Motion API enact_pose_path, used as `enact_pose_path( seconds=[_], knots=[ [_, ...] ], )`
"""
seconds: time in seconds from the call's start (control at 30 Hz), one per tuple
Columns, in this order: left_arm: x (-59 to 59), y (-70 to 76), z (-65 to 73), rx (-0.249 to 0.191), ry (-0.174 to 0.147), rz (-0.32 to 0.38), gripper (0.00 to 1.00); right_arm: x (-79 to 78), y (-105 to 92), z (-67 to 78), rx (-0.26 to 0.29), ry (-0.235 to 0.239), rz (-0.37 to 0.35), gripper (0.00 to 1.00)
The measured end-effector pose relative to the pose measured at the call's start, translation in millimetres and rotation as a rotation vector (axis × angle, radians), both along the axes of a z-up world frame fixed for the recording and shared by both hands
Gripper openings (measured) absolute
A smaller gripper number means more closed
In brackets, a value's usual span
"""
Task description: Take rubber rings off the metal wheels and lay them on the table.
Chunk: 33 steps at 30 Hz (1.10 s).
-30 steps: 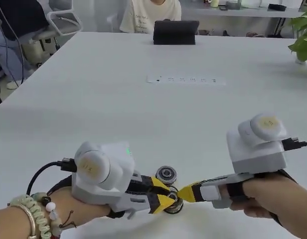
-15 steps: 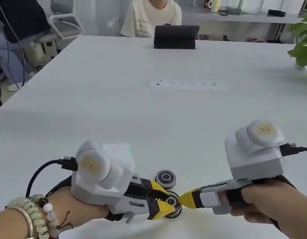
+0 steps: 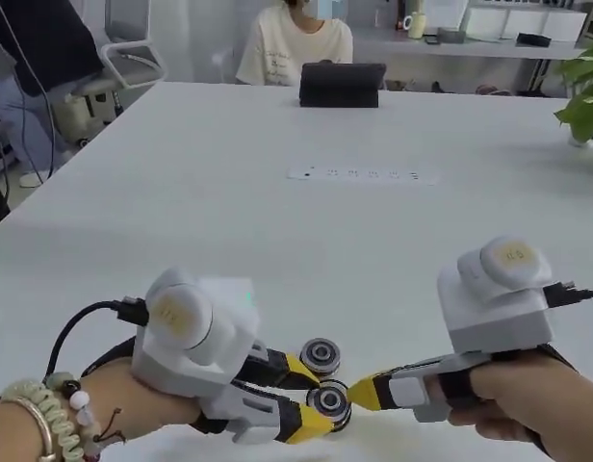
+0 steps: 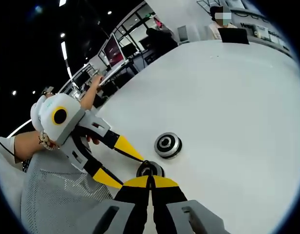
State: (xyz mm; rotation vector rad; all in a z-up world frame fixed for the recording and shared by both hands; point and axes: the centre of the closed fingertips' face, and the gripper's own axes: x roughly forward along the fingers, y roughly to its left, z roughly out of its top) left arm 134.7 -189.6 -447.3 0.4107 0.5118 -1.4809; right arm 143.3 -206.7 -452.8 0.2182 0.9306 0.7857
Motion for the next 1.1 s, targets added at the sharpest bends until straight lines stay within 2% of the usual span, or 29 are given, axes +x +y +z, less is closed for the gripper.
enact_pose_path(
  seconds=[0.07, 0.13, 0.2, 0.27, 0.3, 0.37, 0.4, 0.43, 0.5, 0.53, 0.57, 0.63, 0.7, 0.77, 0.8, 0.87, 1.1],
  knots=[
    [-0.3, 0.4, 3.9, -0.004, 0.002, -0.007, 0.29, 0.4, 0.3, 3.8, 0.005, -0.01, 0.0, 0.0],
    [-3.2, -0.8, 11.5, -0.018, 0.033, -0.01, 0.35, 0.8, 0.2, 6.1, 0.01, -0.016, -0.001, 0.0],
    [-4.7, -2.0, 21.9, -0.044, 0.037, -0.017, 0.36, 1.3, -0.2, 7.7, 0.011, -0.021, -0.005, 0.0],
    [-3.9, -1.2, 30.9, -0.056, 0.025, -0.02, 0.37, 2.5, -1.2, 9.3, 0.013, -0.027, -0.01, 0.0],
    [-3.9, -0.4, 33.5, -0.057, 0.029, -0.022, 0.38, 3.6, -2.2, 11.5, 0.018, -0.032, -0.018, 0.0],
    [-4.6, 2.4, 37.6, -0.053, 0.056, -0.019, 0.44, 4.7, -3.2, 14.9, 0.03, -0.034, -0.028, 0.0],
    [-5.7, 3.6, 39.1, -0.047, 0.074, -0.015, 0.49, 5.6, -4.0, 17.3, 0.042, -0.048, -0.034, 0.0],
    [-5.4, 4.3, 41.5, -0.042, 0.079, -0.007, 0.58, 4.9, -5.7, 17.1, 0.037, -0.03, -0.042, 0.0],
    [-4.7, 5.3, 49.1, -0.049, 0.052, -0.008, 0.68, 7.8, -7.6, 21.2, 0.035, -0.058, -0.052, 0.0],
    [-3.6, 6.7, 54.8, -0.056, 0.03, -0.011, 0.7, 7.9, -7.9, 23.4, 0.038, -0.059, -0.056, 0.0],
    [-2.7, 8.1, 58.6, -0.061, 0.022, -0.008, 0.7, 9.0, -7.7, 25.2, 0.046, -0.065, -0.058, 0.0],
    [-1.3, 12.2, 66.7, -0.072, 0.023, 0.006, 0.69, 10.1, -7.2, 27.8, 0.054, -0.071, -0.061, 0.0],
    [-1.9, 15.9, 71.9, -0.079, 0.025, 0.014, 0.72, 10.3, -7.5, 28.0, 0.039, -0.083, -0.055, 0.0],
    [-0.9, 22.3, 75.7, -0.071, 0.004, 0.024, 0.76, 9.9, -7.5, 28.2, 0.022, -0.096, -0.043, 0.0],
    [-0.3, 26.7, 77.0, -0.057, -0.021, 0.03, 0.78, 9.6, -7.3, 28.4, 0.021, -0.097, -0.039, 0.0],
    [-2.1, 32.9, 80.1, -0.044, -0.046, 0.032, 0.8, 9.5, -6.7, 29.6, 0.024, -0.1, -0.035, 0.0],
    [-8.6, 52.5, 88.5, -0.053, -0.066, 0.07, 0.82, 9.1, -5.4, 32.7, 0.036, -0.105, -0.033, 0.0]
  ],
)
